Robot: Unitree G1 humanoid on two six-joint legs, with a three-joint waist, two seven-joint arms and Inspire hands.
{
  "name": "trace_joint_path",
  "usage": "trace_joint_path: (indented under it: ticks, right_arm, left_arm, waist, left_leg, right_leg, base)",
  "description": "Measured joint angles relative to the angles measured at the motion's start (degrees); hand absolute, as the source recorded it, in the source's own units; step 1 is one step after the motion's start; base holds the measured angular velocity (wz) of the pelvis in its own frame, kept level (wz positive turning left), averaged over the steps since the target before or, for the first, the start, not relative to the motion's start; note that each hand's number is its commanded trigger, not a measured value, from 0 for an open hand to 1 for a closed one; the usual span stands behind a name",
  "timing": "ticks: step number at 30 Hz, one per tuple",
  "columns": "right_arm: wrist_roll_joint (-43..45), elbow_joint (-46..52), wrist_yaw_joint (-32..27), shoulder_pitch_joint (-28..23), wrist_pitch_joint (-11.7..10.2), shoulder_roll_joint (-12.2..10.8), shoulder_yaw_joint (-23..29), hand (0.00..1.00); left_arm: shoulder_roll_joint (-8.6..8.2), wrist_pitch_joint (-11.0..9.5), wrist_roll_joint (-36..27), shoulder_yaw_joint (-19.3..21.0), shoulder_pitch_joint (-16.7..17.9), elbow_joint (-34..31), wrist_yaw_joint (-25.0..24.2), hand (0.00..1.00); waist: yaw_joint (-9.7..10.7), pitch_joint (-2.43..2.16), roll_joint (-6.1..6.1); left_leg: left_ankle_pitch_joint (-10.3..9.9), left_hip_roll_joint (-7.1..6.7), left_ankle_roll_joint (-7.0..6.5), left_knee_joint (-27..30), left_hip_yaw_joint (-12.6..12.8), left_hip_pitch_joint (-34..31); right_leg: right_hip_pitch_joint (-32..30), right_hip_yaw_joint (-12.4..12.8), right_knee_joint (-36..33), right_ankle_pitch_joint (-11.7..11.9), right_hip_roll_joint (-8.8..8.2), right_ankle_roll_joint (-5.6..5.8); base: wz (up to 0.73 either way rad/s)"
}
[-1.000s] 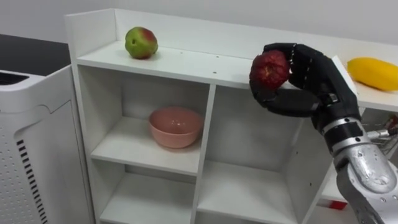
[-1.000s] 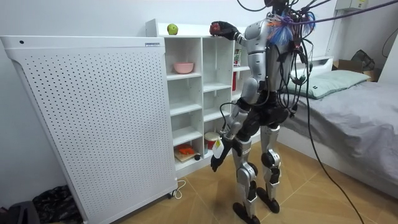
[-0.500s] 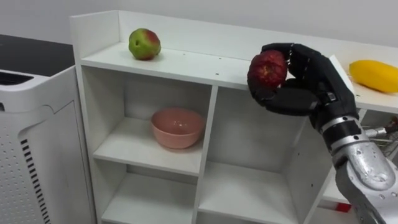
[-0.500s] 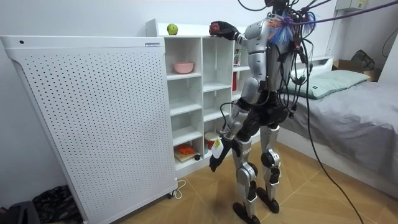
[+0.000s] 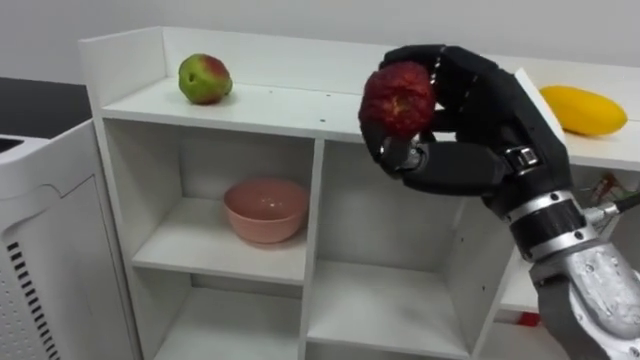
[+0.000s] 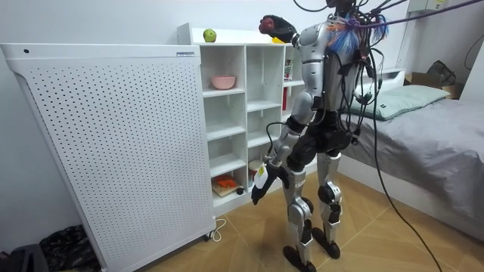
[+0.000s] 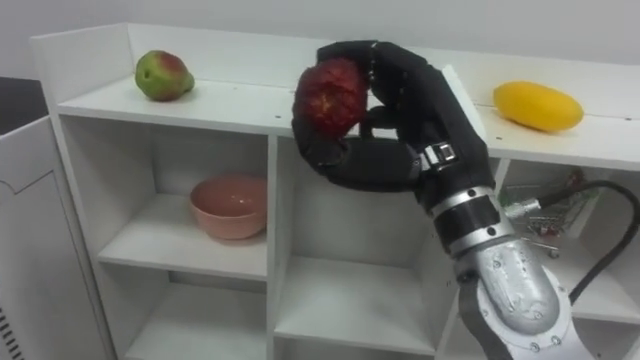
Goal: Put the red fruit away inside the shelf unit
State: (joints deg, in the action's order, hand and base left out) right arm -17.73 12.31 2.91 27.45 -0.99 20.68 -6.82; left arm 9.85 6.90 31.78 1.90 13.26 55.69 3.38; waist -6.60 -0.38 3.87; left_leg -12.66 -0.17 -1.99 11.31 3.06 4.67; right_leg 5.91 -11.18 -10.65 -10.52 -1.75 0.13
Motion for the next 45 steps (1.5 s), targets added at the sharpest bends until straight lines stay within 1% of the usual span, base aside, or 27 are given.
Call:
trace_joint_path:
  ticks: [4,6,8,11,13,15,17,18,20,22,23,25,27,30,31,32,33,35,36,37,38,39,40,42,45]
  right_arm:
    - [-0.06,2.82,2.31,-1.5,0.18,-0.92,-2.13,1.0]
    - [-0.27,3.76,3.28,-1.98,0.55,-1.03,-2.89,1.0]
    - [-0.32,4.01,4.15,-2.39,1.09,-1.49,-3.72,1.0]
    - [-0.49,3.57,4.18,-5.46,1.08,-3.58,-4.3,1.0]
    - [-0.98,2.01,4.18,-7.79,1.05,-3.73,-4.59,1.0]
    - [-2.99,-3.34,4.09,-8.45,0.5,-3.89,-4.7,1.0]
    - [-4.59,-11.98,2.08,-8.41,0.94,-4.93,-4.48,1.0]
    - [-4.64,-13.56,1.49,-8.41,1.09,-5.26,-4.48,1.0]
    - [-5.08,-19.09,0.16,-8.37,1.12,-5.89,-4.42,1.0]
    - [-6.92,-23.74,-0.49,-8.23,1.12,-5.88,-4.36,1.0]
    - [-7.67,-26.39,-0.98,-8.21,1.11,-5.9,-3.86,1.0]
    - [-7.86,-30.11,-1.68,-7.97,1.09,-5.88,-2.93,1.0]
    - [-8.16,-33.35,-3.25,-7.34,0.86,-5.88,-2.32,1.0]
    - [-9.06,-37.66,-5.25,-6.52,0.26,-5.88,-1.55,1.0]
    - [-9.3,-38.74,-5.57,-6.32,-0.31,-5.92,-1.34,1.0]
    - [-10.24,-39.78,-5.96,-5.51,-0.55,-5.96,-1.26,1.0]
    - [-11.0,-40.84,-5.99,-4.94,-0.84,-5.96,-1.25,1.0]
    - [-14.91,-44.77,-6.65,-3.24,-0.89,-5.89,-1.08,1.0]
    - [-15.88,-45.54,-6.93,-2.73,-0.89,-5.85,-0.94,1.0]
    - [-17.48,-46.44,-7.57,-1.73,-0.89,-5.79,-0.82,1.0]
    - [-18.7,-46.94,-7.87,-0.98,-0.89,-5.79,-0.81,1.0]
    - [-19.2,-47.37,-7.8,-0.63,-0.93,-5.79,-0.82,1.0]
    - [-19.83,-48.88,-7.74,0.38,-0.93,-5.79,-0.83,1.0]
    - [-21.13,-51.61,-7.74,1.43,-0.99,-5.73,-0.81,1.0]
    - [-25.34,-53.08,-7.94,1.58,-0.98,-4.52,-0.8,1.0]
  left_arm:
    - [0.23,-0.09,-1.2,-0.1,0.08,0.02,0.0,0.0]
    - [0.23,-0.13,-2.32,-0.12,0.17,0.02,0.0,0.0]
    - [0.36,-0.06,-3.1,-0.35,0.33,0.15,0.04,0.0]
    - [0.81,-0.09,-4.43,-2.36,-0.54,2.69,0.37,0.0]
    - [0.85,-0.51,-5.29,-2.92,-0.89,4.18,0.64,0.0]
    - [0.94,-0.5,-5.36,-4.43,-1.4,4.78,1.05,0.0]
    - [0.82,-0.93,-5.97,-5.64,-3.91,5.79,1.06,0.0]
    - [0.82,-1.1,-6.5,-5.68,-4.59,6.27,1.09,0.0]
    - [0.71,-1.14,-7.6,-6.74,-6.7,7.96,1.51,0.0]
    - [0.7,-1.06,-7.7,-7.91,-7.52,9.0,2.31,0.0]
    - [0.77,-1.07,-8.75,-8.73,-7.88,9.31,2.75,0.0]
    - [0.8,-1.15,-9.84,-8.97,-8.36,10.05,2.72,0.0]
    - [0.77,-1.43,-10.54,-9.04,-8.94,10.84,2.75,0.0]
    - [0.74,-2.12,-13.02,-10.33,-10.42,11.72,3.9,0.0]
    - [0.75,-2.39,-13.72,-10.68,-10.83,11.69,4.16,0.0]
    - [0.54,-2.5,-14.34,-11.12,-11.07,11.61,5.05,0.0]
    - [0.41,-2.6,-14.36,-11.29,-11.08,11.59,5.3,0.0]
    - [0.34,-2.63,-15.09,-12.79,-10.97,10.99,6.16,0.0]
    - [0.36,-2.59,-15.53,-13.36,-10.91,10.66,6.24,0.0]
    - [0.36,-2.59,-16.09,-14.08,-10.93,10.14,6.33,0.0]
    - [0.41,-2.45,-16.56,-14.82,-10.94,9.58,6.48,0.0]
    - [0.45,-2.38,-16.69,-15.18,-10.99,9.44,6.51,0.0]
    - [0.45,-2.35,-17.7,-15.75,-11.29,9.42,6.51,0.0]
    - [0.51,-2.39,-19.09,-16.23,-11.39,9.32,6.54,0.0]
    - [0.51,-2.49,-21.28,-16.66,-11.2,8.43,7.44,0.0]
  waist:
    - [0.0,-0.16,0.52]
    - [-0.12,-0.1,0.57]
    - [-0.12,0.04,0.62]
    - [-0.23,0.19,0.55]
    - [-0.09,0.29,0.45]
    - [0.28,0.53,0.22]
    - [-0.1,1.04,-0.53]
    - [-0.15,1.19,-0.76]
    - [-0.14,1.67,-1.73]
    - [0.03,1.63,-2.18]
    - [0.05,1.67,-2.26]
    - [0.04,1.66,-2.27]
    - [0.3,1.67,-2.24]
    - [0.31,1.8,-2.36]
    - [0.04,1.9,-2.38]
    - [-0.2,2.13,-2.28]
    - [-0.17,2.23,-2.33]
    - [-0.18,2.52,-2.59]
    - [-0.15,2.58,-2.69]
    - [-0.12,2.72,-2.79]
    - [-0.14,2.77,-2.77]
    - [-0.14,2.79,-2.74]
    - [-0.22,2.88,-2.61]
    - [-0.2,3.0,-2.49]
    - [-0.37,3.07,-2.37]
  left_leg:
    - [0.0,0.02,0.0,0.14,-0.04,0.05]
    - [0.0,0.03,-0.01,0.21,-0.06,-0.02]
    - [-0.02,0.04,-0.02,0.3,-0.08,-0.17]
    - [-0.06,0.02,-0.05,0.56,-0.36,-0.56]
    - [-0.11,-0.06,-0.13,1.1,-0.75,-1.25]
    - [-0.23,-0.21,-0.27,2.51,-1.68,-3.02]
    - [-0.26,-0.22,-0.34,4.48,-1.88,-6.24]
    - [-0.22,-0.22,-0.36,4.79,-1.9,-7.13]
    - [-0.12,-0.31,-0.53,6.47,-2.23,-10.5]
    - [0.32,-0.54,-0.75,6.65,-2.19,-12.32]
    - [0.44,-0.58,-0.82,6.91,-2.13,-13.31]
    - [0.44,-0.58,-0.83,7.69,-2.17,-14.85]
    - [0.44,-0.57,-0.84,8.79,-2.2,-16.46]
    - [0.46,-0.6,-0.97,10.83,-2.13,-19.23]
    - [0.4,-0.61,-1.09,11.56,-1.89,-20.57]
    - [0.56,-0.67,-1.32,12.2,-1.26,-21.94]
    - [0.57,-0.69,-1.35,12.69,-1.07,-22.62]
    - [0.55,-0.65,-1.44,14.95,-0.83,-25.49]
    - [0.53,-0.65,-1.47,15.7,-0.83,-26.47]
    - [0.47,-0.67,-1.55,17.13,-0.68,-28.62]
    - [0.47,-0.67,-1.55,18.38,-0.48,-30.79]
    - [0.47,-0.68,-1.53,18.92,-0.42,-31.74]
    - [0.56,-0.7,-1.28,19.77,-0.22,-33.36]
    - [0.77,-0.66,-1.1,20.83,-0.05,-35.26]
    - [0.78,-0.48,-1.08,23.81,-0.04,-39.88]
  right_leg:
    - [0.18,-0.02,0.01,0.04,0.0,0.0]
    - [0.16,0.0,0.01,0.2,0.0,0.02]
    - [0.09,-0.1,0.02,0.31,0.0,0.04]
    - [-0.04,-0.6,-0.06,0.33,-0.08,0.04]
    - [-0.31,-1.09,-0.12,0.33,-0.19,0.05]
    - [-1.06,-1.57,-0.25,0.35,-0.34,0.07]
    - [-3.89,-1.59,-1.49,0.38,-0.48,0.04]
    - [-4.79,-1.58,-1.98,0.38,-0.56,0.03]
    - [-8.05,-1.98,-3.52,0.44,-0.85,-0.06]
    - [-10.27,-1.95,-4.63,0.44,-1.25,-0.06]
    - [-11.47,-1.9,-5.21,0.44,-1.39,-0.06]
    - [-13.07,-1.95,-6.35,0.43,-1.56,-0.07]
    - [-14.81,-2.66,-7.57,0.39,-1.96,-0.12]
    - [-17.39,-3.15,-9.42,0.32,-2.47,-0.23]
    - [-19.04,-3.32,-10.8,0.11,-3.04,-0.45]
    - [-21.07,-3.31,-12.46,-0.01,-3.3,-0.55]
    - [-21.96,-3.26,-13.19,-0.06,-3.31,-0.64]
    - [-24.71,-3.12,-15.25,-0.27,-3.67,-0.97]
    - [-25.7,-3.09,-15.97,-0.38,-3.98,-1.14]
    - [-28.07,-2.98,-17.74,-0.67,-4.32,-1.38]
    - [-30.46,-2.75,-19.06,-0.99,-4.58,-1.56]
    - [-31.51,-2.65,-19.72,-1.32,-4.94,-1.55]
    - [-33.45,-2.38,-21.03,-1.81,-5.19,-1.63]
    - [-35.61,-1.78,-22.39,-2.01,-5.16,-1.62]
    - [-40.17,-1.16,-25.4,-2.32,-5.14,-1.8]
  base:
    - [0.0]
    - [0.0]
    - [0.0]
    - [0.05]
    - [0.15]
    - [0.22]
    - [0.12]
    - [0.04]
    - [0.04]
    - [0.0]
    - [0.0]
    - [0.0]
    - [0.06]
    - [0.03]
    - [-0.13]
    - [-0.16]
    - [-0.17]
    - [-0.05]
    - [0.0]
    - [0.0]
    - [0.0]
    - [0.0]
    - [-0.04]
    - [-0.02]
    - [0.0]
